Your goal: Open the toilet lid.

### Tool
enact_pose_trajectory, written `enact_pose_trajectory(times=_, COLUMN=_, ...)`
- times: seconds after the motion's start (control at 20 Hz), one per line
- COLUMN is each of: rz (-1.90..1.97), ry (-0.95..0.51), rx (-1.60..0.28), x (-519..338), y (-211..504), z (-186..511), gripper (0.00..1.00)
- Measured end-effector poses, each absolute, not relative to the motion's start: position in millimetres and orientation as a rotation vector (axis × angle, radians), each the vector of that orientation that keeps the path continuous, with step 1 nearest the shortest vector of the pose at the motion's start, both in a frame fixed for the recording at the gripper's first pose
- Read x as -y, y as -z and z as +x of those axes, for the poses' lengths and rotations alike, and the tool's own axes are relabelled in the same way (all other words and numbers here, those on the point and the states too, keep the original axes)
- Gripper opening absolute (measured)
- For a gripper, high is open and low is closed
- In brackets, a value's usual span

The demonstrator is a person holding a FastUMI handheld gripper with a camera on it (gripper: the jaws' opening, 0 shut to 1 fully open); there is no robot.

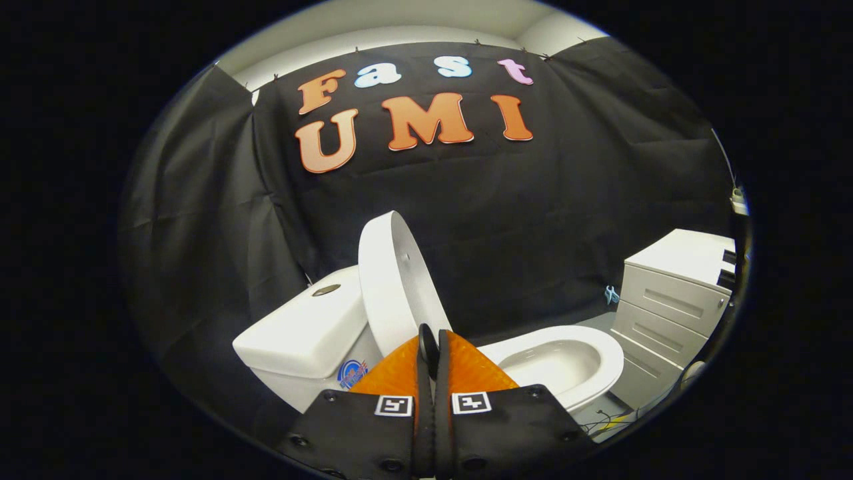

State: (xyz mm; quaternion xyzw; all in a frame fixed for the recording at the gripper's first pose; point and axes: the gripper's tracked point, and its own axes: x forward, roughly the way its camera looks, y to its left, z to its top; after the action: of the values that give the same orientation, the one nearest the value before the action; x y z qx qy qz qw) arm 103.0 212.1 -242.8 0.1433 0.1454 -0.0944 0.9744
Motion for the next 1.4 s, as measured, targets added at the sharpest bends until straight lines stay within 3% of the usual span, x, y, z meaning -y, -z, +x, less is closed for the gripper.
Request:
enact_pose_trajectory(times=0.7, rz=0.235, ry=0.122, rx=-0.344, x=-246, y=251, z=108, gripper=0.09)
enact_pose_trajectory(times=0.8, rz=0.263, ry=0.094, rx=-0.365, x=-247, y=253, z=105, gripper=0.26)
enact_pose_trajectory(times=0.9, rz=0.272, ry=0.068, rx=-0.355, x=-248, y=241, z=99, gripper=0.33)
enact_pose_trajectory(times=1.05, rz=0.285, ry=0.045, rx=-0.313, x=-236, y=213, z=94, gripper=0.68)
enact_pose_trajectory(times=1.25, rz=0.227, ry=0.054, rx=-0.242, x=-190, y=164, z=89, gripper=0.96)
enact_pose_trajectory(times=1.4, rz=0.162, ry=0.052, rx=-0.205, x=-151, y=128, z=88, gripper=0.99)
